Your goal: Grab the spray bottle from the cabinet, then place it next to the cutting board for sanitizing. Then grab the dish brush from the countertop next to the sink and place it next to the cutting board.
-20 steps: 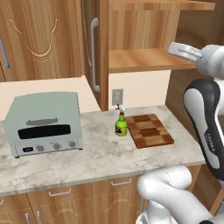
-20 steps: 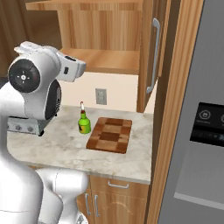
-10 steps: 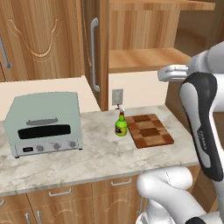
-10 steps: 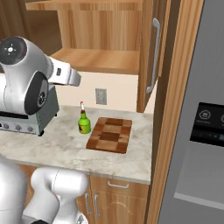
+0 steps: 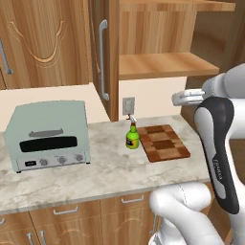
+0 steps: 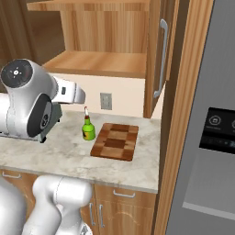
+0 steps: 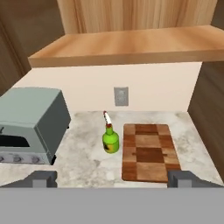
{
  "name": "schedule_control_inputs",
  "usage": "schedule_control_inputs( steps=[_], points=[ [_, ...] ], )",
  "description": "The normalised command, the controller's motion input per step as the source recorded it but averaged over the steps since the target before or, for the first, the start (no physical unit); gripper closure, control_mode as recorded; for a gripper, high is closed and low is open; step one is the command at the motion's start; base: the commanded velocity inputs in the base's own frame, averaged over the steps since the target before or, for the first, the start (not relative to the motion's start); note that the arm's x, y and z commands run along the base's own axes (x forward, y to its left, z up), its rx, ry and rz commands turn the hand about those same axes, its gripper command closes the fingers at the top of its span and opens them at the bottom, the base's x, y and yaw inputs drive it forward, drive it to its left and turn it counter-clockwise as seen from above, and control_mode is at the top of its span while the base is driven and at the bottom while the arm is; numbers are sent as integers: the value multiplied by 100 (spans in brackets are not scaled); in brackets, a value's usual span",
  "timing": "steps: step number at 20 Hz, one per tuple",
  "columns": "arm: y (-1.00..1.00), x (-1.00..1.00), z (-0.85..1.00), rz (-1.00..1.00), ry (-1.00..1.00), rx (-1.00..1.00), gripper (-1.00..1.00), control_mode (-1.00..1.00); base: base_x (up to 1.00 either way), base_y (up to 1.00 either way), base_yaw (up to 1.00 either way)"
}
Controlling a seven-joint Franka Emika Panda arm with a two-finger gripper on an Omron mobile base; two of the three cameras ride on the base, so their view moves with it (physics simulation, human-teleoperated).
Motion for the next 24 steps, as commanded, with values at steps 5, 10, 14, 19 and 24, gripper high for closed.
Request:
schedule_control_inputs(
  steps=[5, 10, 14, 19, 24],
  points=[
    [6, -3, -29, 0, 0, 0, -100, -100, 0, 0, 0],
    [0, 0, 0, 0, 0, 0, -100, 100, -65, 5, 0],
    [0, 0, 0, 0, 0, 0, -100, 100, -100, 50, 5],
    [0, 0, 0, 0, 0, 0, -100, 100, -68, 77, 66],
    [0, 0, 0, 0, 0, 0, -100, 100, -13, 6, 99]
  ],
)
